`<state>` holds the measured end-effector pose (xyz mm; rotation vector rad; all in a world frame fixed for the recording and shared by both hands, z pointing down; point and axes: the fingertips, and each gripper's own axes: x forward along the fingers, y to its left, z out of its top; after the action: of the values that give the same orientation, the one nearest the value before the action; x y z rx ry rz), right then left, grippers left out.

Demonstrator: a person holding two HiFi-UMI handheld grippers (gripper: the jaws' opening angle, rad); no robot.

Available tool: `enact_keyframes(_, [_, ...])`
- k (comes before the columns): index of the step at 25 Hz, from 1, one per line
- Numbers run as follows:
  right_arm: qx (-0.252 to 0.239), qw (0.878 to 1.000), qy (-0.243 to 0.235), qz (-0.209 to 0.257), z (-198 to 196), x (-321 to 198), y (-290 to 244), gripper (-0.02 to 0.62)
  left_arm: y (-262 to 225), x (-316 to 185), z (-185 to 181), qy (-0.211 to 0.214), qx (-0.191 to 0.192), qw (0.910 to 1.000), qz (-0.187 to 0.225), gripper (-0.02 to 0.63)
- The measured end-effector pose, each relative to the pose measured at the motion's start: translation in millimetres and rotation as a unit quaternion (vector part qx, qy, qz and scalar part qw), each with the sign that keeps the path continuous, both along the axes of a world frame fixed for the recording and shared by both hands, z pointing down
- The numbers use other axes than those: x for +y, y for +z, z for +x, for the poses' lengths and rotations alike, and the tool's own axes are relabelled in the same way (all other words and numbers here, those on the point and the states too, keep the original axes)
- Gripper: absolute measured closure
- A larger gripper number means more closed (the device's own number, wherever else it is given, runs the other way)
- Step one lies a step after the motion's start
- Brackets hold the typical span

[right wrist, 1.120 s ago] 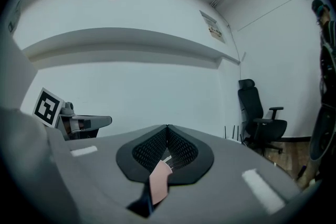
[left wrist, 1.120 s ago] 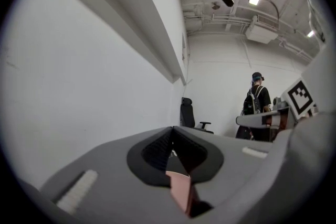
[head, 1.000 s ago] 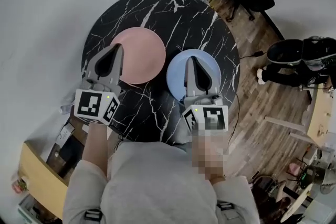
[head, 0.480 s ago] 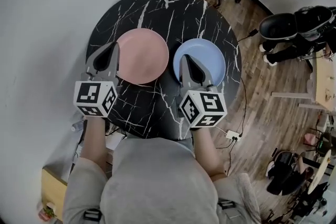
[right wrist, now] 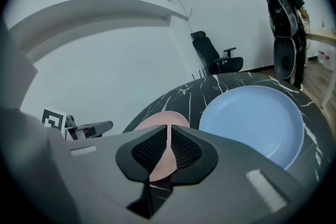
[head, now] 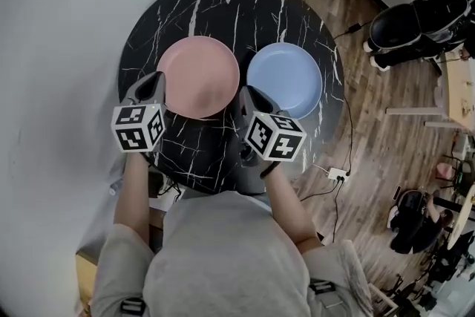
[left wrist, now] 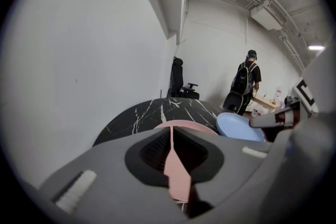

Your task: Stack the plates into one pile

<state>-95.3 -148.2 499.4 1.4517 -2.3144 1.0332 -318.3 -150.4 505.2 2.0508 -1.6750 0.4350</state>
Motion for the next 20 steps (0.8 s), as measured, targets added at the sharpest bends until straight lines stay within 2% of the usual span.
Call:
enact_keyframes(7, [0.008, 0.997, 0.03, -0.073, -10, 2, 52, 0.564, 44, -6, -17, 0.009, 0.012, 0.9981, -0.06, 0.531])
enact_keyframes(8, [0.01, 0.996, 0.033, -0.082, -11, 2, 58, 0.554, 49, -8, -20, 0.007, 0.011, 0.9977, -0.066, 0.459])
enact_keyframes(9, [0.01, 0.995, 0.037, -0.09, -12, 1, 65, 0.547, 53, -10, -23, 0.005, 0.011, 0.9973, -0.072, 0.431])
enact_keyframes(13, [0.017, 0.992, 0.055, -0.116, -14, -2, 88, 0.52, 68, -19, -31, 0.003, 0.018, 0.9959, -0.089, 0.422])
enact_keyframes(20, [0.036, 0.986, 0.073, -0.144, -13, -6, 111, 0.514, 100, -29, -36, -0.001, 0.033, 0.9912, -0.128, 0.408])
